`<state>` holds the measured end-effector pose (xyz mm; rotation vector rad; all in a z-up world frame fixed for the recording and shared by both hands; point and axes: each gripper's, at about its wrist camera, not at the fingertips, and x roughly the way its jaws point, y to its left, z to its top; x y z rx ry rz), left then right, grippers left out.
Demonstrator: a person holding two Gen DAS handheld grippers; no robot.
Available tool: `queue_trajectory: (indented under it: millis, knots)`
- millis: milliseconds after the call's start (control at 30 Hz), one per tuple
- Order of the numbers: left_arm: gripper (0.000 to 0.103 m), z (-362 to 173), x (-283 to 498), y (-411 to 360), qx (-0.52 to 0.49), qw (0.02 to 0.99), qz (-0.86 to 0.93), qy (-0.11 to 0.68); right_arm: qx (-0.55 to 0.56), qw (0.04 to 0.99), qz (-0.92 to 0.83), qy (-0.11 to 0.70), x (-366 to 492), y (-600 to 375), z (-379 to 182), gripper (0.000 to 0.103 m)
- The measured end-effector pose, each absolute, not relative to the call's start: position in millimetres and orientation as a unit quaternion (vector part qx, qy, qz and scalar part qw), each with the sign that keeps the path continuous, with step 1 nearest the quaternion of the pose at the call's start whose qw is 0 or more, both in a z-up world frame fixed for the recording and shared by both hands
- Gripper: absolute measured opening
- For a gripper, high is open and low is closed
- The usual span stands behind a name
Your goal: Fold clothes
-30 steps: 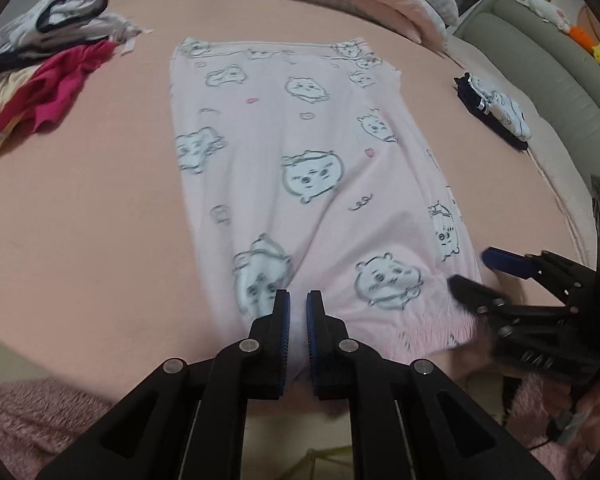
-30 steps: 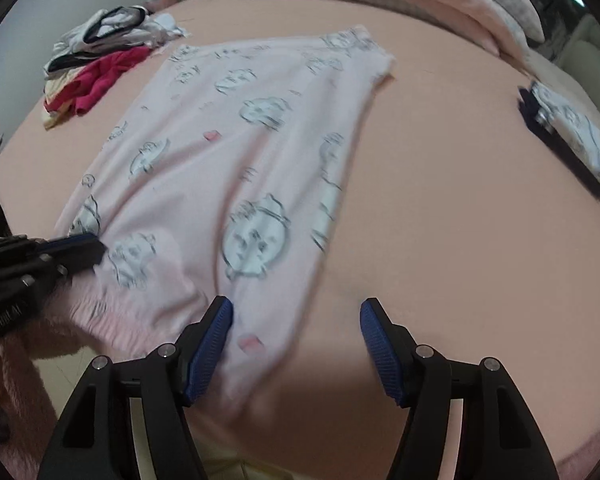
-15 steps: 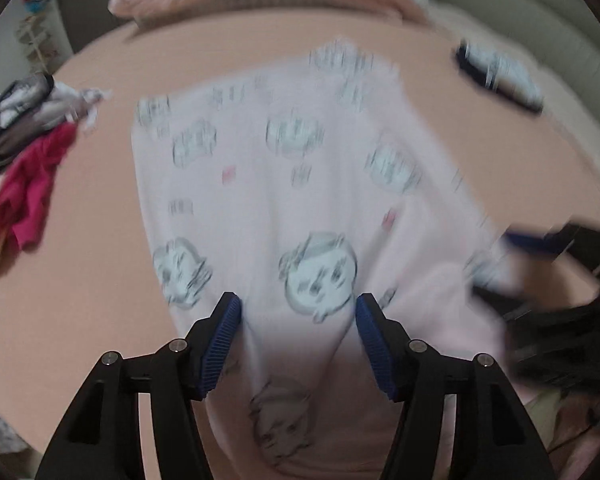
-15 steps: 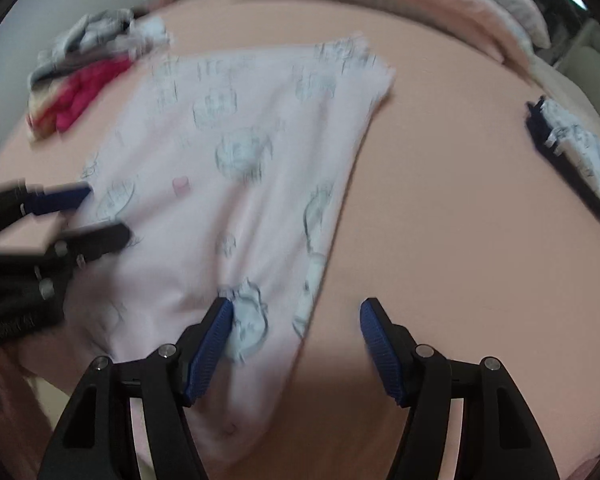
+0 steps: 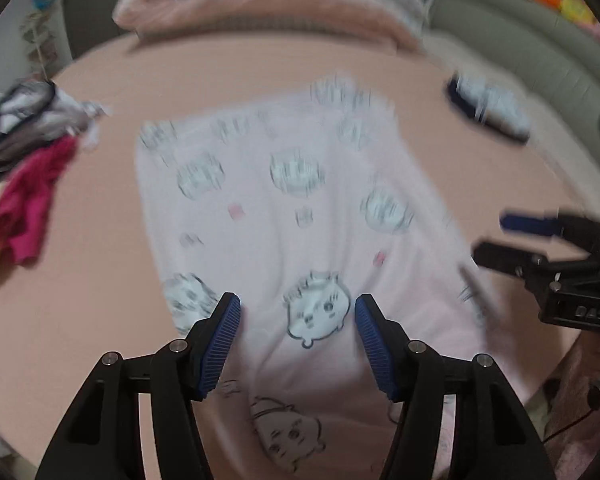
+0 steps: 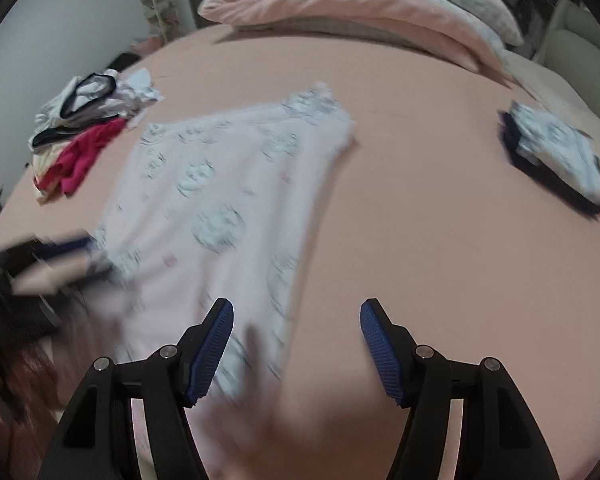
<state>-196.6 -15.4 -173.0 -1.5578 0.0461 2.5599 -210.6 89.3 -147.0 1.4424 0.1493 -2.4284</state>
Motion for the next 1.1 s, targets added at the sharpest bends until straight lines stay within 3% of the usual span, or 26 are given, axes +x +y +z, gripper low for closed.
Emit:
queue_trajectory:
  millis: [167, 233, 300, 367, 500, 567, 667, 800, 1100]
  knots:
    - [0.057, -162, -183, -63, -0.524, -0.006, 0.852, 0.006, 0.54, 0.149, -0.822, 0.104, -211, 88, -180, 0.066]
    - [0.056, -163, -176, -95, -0.522, -0.049, 0.851, -0.031, 0.552, 0.141, -0.814, 0.11, -206, 104, -178, 0.067]
    - [0.054, -161, -169, -112, -0.51, -0.037, 0.854, -0.092, 0.554, 0.114, -0.814, 0.128, -202, 114, -176, 0.067]
    - [0.054, -153, -165, -100, -0.484, 0.005, 0.869, -0.104, 0.544, 0.1, -0.823, 0.131, -201, 117, -169, 0.067]
    - [0.055, -161, -170, -49, -0.479, 0.071, 0.874, -0.048, 0.499, 0.144, -0.849, 0.1, -196, 96, -150, 0.067]
    - [0.057, -180, -179, -39, -0.507, 0.047, 0.861, -0.005, 0.494, 0.168, -0.845, 0.116, -194, 78, -155, 0.067]
    - [0.058, -176, -175, -58, -0.511, 0.0, 0.859, -0.012, 0.524, 0.156, -0.821, 0.164, -197, 74, -187, 0.067]
    - [0.057, -164, -159, -95, -0.513, -0.06, 0.855, -0.05, 0.551, 0.12, -0.816, 0.126, -192, 113, -187, 0.07]
    - [0.057, -172, -141, -39, -0.535, 0.023, 0.844, -0.01, 0.49, 0.196, -0.843, 0.106, -165, 93, -156, 0.07]
